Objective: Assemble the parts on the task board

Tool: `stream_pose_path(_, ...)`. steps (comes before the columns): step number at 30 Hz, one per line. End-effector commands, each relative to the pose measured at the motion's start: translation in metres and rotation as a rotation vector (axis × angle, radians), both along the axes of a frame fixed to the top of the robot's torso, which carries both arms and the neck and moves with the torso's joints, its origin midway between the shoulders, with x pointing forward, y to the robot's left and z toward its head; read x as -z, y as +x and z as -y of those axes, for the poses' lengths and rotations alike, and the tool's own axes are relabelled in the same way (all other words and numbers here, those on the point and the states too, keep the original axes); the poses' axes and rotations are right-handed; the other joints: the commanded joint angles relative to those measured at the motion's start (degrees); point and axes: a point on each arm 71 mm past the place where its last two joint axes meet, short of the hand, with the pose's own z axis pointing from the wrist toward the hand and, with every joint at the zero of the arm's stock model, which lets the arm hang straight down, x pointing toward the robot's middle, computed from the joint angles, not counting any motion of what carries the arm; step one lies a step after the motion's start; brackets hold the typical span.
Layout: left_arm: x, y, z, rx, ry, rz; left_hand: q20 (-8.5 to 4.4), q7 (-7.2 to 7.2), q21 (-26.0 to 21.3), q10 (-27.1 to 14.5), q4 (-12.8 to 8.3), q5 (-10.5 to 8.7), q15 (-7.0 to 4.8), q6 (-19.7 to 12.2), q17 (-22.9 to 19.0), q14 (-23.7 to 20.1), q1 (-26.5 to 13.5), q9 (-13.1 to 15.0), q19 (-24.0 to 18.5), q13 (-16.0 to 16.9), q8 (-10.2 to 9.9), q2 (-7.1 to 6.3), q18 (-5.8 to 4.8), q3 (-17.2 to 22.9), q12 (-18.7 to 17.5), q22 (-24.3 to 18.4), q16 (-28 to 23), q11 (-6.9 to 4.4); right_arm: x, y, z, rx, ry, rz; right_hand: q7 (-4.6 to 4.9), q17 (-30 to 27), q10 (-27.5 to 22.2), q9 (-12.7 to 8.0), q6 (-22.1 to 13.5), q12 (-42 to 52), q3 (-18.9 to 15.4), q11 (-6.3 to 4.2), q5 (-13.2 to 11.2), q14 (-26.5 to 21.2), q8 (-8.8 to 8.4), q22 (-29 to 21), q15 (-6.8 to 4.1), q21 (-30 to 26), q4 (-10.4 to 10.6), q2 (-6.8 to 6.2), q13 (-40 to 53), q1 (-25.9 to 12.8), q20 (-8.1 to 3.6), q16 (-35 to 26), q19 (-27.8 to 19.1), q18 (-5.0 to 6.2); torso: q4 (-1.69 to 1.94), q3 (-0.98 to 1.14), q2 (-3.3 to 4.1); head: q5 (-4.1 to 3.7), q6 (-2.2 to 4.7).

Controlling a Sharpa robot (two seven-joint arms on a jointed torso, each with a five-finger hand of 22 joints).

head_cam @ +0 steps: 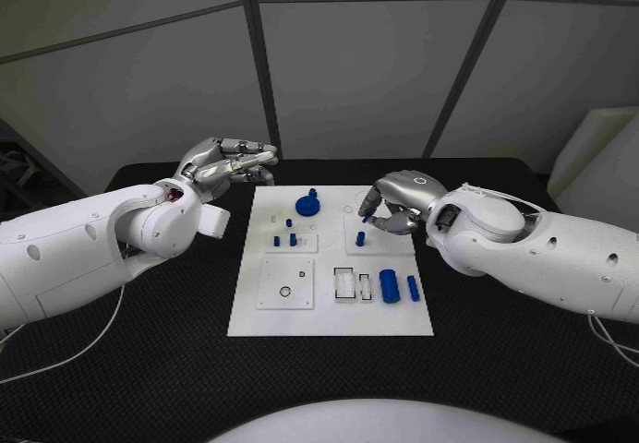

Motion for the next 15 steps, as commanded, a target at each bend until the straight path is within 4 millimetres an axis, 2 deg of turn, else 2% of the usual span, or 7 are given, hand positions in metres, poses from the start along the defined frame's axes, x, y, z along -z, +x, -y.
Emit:
stream_pose_path(1, -0.001, 0.000, 0.002, 0.011, -0.013, 0.003, -0.03, 0.02, -0.32, -0.16, 0.06, -0.31, 0.00, -0.26, -0.01, 0.45, -0.12, 0.08, 0.37, -0.07, -0.37, 0.48, -0.87, -0.32, -0.23, -0.05, -0.37, 0.04, -0.011, -0.010, -0.013, -0.032, 0.087, 0.026, 0.10, -0.14, -0.12, 0.08, 0.34, -0.09, 0.15, -0.05, 0.22, 0.74, -0.03, 10.33, -0.31, 0.26, 0.07, -0.11, -0.07, -0.06, -0.35, 0.01, 2.61, -0.85, 0.17, -0.05, 0.05, 0.38, 0.09)
stream_pose_path(5, -0.001, 0.000, 0.003, 0.013, -0.014, 0.003, -0.03, 0.02, -0.32, -0.16, 0.06, -0.31, 0.00, -0.26, -0.01, 0.45, -0.12, 0.08, 0.37, -0.07, -0.37, 0.48, -0.87, -0.32, -0.23, -0.05, -0.37, 0.04, -0.017, -0.020, -0.032, -0.086, 0.117, 0.022, 0.11, -0.16, -0.14, 0.09, 0.32, -0.10, 0.21, -0.04, 0.30, 0.73, -0.06, 10.34, -0.31, 0.28, 0.03, -0.13, -0.08, -0.02, -0.36, 0.02, 2.62, -0.85, 0.25, -0.07, 0.03, 1.27, 0.00)
stream_pose_path(7, -0.001, 0.001, 0.004, 0.015, -0.015, 0.003, -0.03, 0.02, -0.32, -0.16, 0.06, -0.31, 0.00, -0.26, -0.01, 0.45, -0.12, 0.08, 0.37, -0.07, -0.37, 0.48, -0.87, -0.32, -0.23, -0.05, -0.37, 0.04, -0.018, -0.023, -0.041, -0.106, 0.123, 0.016, 0.11, -0.16, -0.14, 0.09, 0.32, -0.10, 0.21, -0.04, 0.30, 0.73, -0.06, 10.34, -0.31, 0.28, 0.03, -0.13, -0.08, -0.02, -0.36, 0.02, 2.62, -0.85, 0.24, -0.12, 0.03, 2.02, -0.16)
stream_pose_path(9, -0.001, 0.001, 0.005, 0.017, -0.016, 0.003, -0.02, 0.02, -0.36, -0.18, 0.06, -0.33, 0.01, -0.28, 0.00, 0.45, -0.16, 0.08, 0.37, -0.07, -0.37, 0.49, -0.87, -0.36, -0.24, -0.10, -0.42, 0.04, -0.017, -0.024, -0.049, -0.125, 0.125, 0.009, 0.11, -0.19, -0.15, 0.10, 0.30, -0.10, 0.23, -0.04, 0.33, 0.72, -0.07, 10.34, -0.31, 0.28, 0.01, -0.14, -0.08, -0.01, -0.36, 0.01, 2.61, -0.85, 0.19, -0.15, 0.05, 3.26, -0.44)
stream_pose_path(12, -0.001, 0.001, 0.008, 0.022, -0.018, 0.003, -0.01, 0.02, -0.41, -0.19, 0.07, -0.35, 0.02, -0.30, 0.00, 0.46, -0.20, 0.08, 0.38, -0.08, -0.38, 0.50, -0.88, -0.41, -0.25, -0.15, -0.47, 0.05, -0.016, -0.024, -0.062, -0.151, 0.122, -0.002, 0.13, -0.18, -0.18, 0.11, 0.26, -0.12, 0.27, -0.02, 0.38, 0.72, -0.11, 10.34, -0.31, 0.28, -0.01, -0.16, -0.09, 0.00, -0.37, 0.05, 2.61, -0.85, 0.25, -0.20, 0.07, 4.44, -0.64)
stream_pose_path(15, -0.001, 0.001, 0.010, 0.026, -0.020, 0.003, -0.01, 0.02, -0.41, -0.19, 0.07, -0.35, 0.02, -0.30, 0.00, 0.46, -0.20, 0.08, 0.38, -0.08, -0.38, 0.50, -0.88, -0.41, -0.25, -0.15, -0.47, 0.05, -0.010, -0.025, -0.074, -0.177, 0.108, -0.016, 0.17, -0.19, -0.26, 0.13, 0.19, -0.14, 0.34, 0.01, 0.43, 0.71, -0.18, 10.34, -0.30, 0.28, -0.04, -0.18, -0.11, 0.02, -0.37, 0.08, 2.61, -0.85, 0.13, -0.07, 0.12, 5.42, -0.97)
